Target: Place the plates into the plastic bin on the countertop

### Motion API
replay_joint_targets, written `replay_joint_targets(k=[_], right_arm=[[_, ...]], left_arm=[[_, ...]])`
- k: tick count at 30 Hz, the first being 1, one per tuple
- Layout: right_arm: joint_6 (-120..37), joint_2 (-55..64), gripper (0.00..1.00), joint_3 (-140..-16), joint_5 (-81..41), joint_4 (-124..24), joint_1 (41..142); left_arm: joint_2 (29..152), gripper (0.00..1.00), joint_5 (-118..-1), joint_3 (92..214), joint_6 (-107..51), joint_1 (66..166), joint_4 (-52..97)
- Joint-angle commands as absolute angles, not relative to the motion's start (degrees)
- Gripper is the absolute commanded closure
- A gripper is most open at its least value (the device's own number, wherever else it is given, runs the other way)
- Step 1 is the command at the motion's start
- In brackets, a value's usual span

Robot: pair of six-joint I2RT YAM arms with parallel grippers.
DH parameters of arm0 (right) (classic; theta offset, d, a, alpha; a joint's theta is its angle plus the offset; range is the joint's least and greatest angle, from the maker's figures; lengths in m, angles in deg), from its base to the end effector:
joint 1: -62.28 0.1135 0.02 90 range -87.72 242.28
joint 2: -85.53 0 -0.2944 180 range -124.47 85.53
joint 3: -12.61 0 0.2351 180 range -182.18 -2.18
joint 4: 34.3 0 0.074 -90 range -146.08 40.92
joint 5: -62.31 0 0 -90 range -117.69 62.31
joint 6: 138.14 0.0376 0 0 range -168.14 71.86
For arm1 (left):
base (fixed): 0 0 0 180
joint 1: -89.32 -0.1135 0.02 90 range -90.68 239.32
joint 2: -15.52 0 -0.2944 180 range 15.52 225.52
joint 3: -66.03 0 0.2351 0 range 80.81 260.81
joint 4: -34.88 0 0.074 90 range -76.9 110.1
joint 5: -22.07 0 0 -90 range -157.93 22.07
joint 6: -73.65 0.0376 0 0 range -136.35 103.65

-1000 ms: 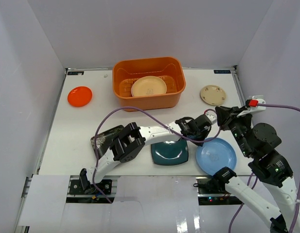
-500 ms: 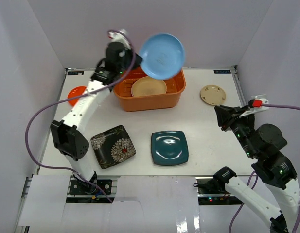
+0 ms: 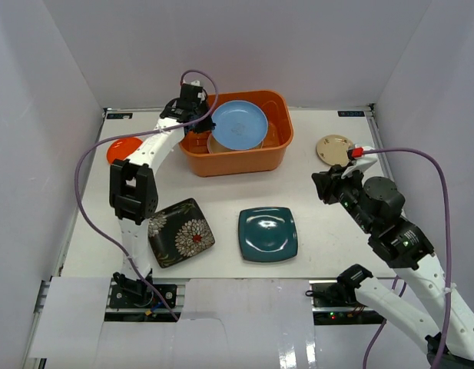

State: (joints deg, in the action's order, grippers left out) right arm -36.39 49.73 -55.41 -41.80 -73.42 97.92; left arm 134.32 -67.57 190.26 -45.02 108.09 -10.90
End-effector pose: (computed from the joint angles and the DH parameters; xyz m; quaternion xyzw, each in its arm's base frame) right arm 0.0783 0.0449 0.3978 -0.0740 0.7435 0.1804 0.6397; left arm 0.4553 -0.1550 0.3215 -0.0770 0.9043 -0.1715 0.3832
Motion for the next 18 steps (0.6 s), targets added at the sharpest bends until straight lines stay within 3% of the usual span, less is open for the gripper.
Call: replay_joint_targets(k=[1, 5, 6, 10, 12, 13, 16, 18], right_arm=[[-35.3, 49.0, 0.69, -53.5, -40.6, -69.6, 98.0], [-34.7, 48.1, 0.68, -51.6, -40.2, -68.3, 98.0], [-34.7, 47.5, 0.68, -51.4, -40.3, -67.6, 98.0], [-34.6, 45.2, 0.68, -49.2, -41.5, -64.1, 98.0], [-34.1, 42.5, 0.68, -48.4, -42.2, -62.7, 98.0], [-33.6, 41.5, 0.68, -48.0, -42.4, -61.5, 97.9], [-31.7, 39.2, 0.68, -45.0, -43.2, -57.5, 98.0], [-30.7, 37.8, 0.68, -44.4, -45.2, -55.6, 98.0]], left_arm=[[132.6, 1.00, -69.6, 194.4, -43.8, 107.8, -11.8], [134.3, 0.95, -70.2, 194.5, -42.5, 107.8, -11.9], [134.8, 0.80, -70.0, 194.5, -42.4, 107.8, -11.9], [132.9, 0.38, -63.3, 194.9, -41.8, 107.8, -10.2], [129.2, 0.28, -60.6, 195.3, -41.1, 107.8, -7.4], [127.9, 0.17, -60.1, 195.4, -41.1, 107.8, -6.6], [123.3, 0.07, -61.1, 196.8, -40.8, 107.3, -5.9], [120.5, 0.09, -63.1, 194.0, -41.4, 106.2, -5.9]])
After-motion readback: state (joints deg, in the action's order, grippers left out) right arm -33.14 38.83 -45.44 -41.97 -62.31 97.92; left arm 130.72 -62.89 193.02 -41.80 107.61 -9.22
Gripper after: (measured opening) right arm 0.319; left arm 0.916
